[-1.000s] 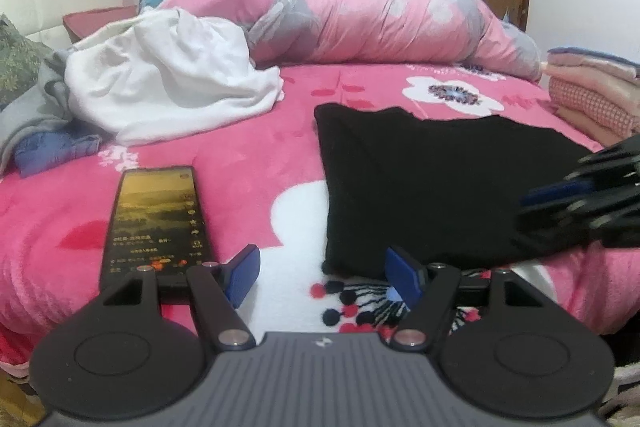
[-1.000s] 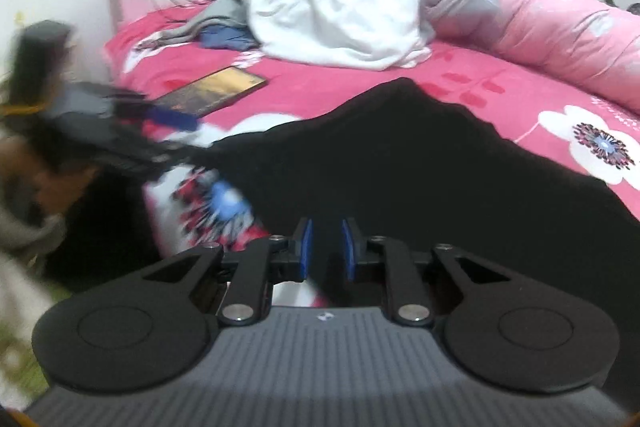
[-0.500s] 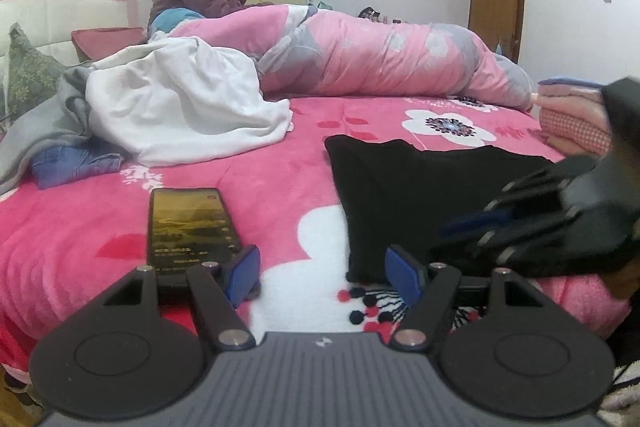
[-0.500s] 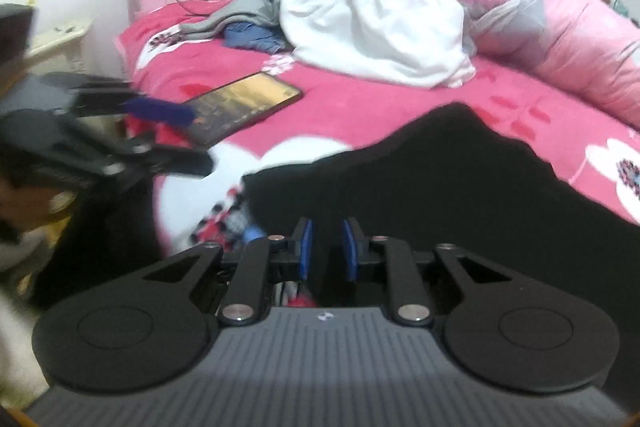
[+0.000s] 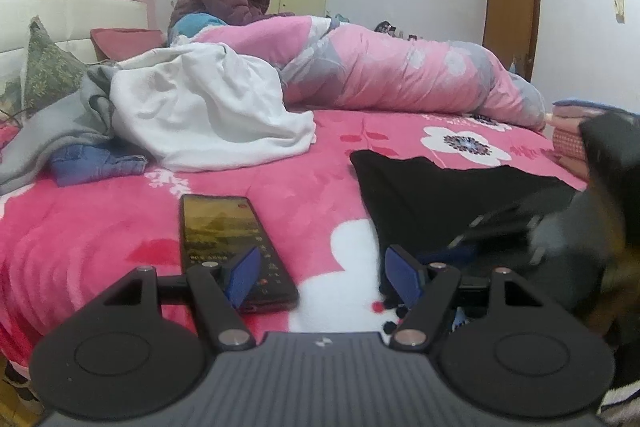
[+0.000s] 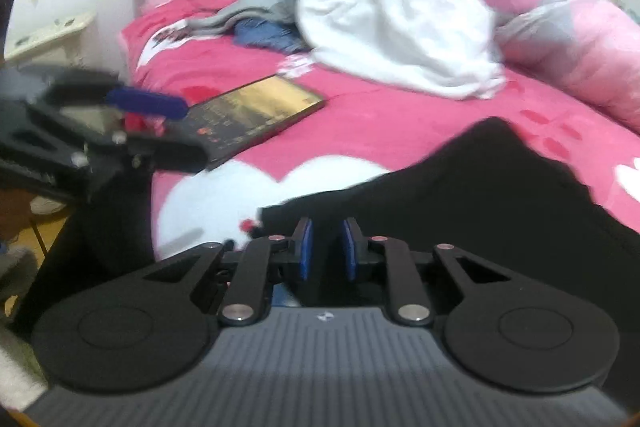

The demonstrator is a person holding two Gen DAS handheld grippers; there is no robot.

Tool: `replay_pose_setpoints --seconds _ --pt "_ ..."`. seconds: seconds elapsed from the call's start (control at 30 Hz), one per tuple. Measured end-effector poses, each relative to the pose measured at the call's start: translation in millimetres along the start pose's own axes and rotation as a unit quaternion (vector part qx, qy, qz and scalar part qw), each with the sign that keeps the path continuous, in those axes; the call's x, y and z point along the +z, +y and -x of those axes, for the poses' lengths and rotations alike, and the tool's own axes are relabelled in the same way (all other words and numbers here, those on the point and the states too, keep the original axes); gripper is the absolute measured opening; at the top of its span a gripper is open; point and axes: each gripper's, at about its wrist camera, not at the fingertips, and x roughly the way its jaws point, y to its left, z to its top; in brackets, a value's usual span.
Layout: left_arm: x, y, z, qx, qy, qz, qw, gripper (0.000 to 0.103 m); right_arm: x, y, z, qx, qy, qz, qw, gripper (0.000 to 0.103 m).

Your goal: Fold clothes

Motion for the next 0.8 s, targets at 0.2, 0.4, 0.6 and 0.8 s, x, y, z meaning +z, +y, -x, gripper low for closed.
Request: replay_pose_setpoints --seconds 0.2,0.4,0.6,0.8 --pt "9.0 2.7 -1.8 0.000 -0.015 0.018 0.9997 0.071 0.0 28.6 4.0 0.079 -0.044 0.025 0.996 0.014" --pt "17.6 -18.7 -21.3 -0.054 -0.027 0.006 0.9982 0.070 -20.1 -46.5 44.5 -0.010 -0.055 -0.088 0.995 0.015" --pt "9.8 -62.8 -46.3 -0.112 -0.007 -0.047 0.9925 0.054 -9.5 -112.2 48.6 -0.092 -0.046 -0.155 0.983 0.015" --pt "-15.0 -67.6 -70.0 -0.093 0.060 -0.052 0.9924 0.038 16.6 -100.9 -8.7 -0.021 0.012 -0.080 0.996 0.014"
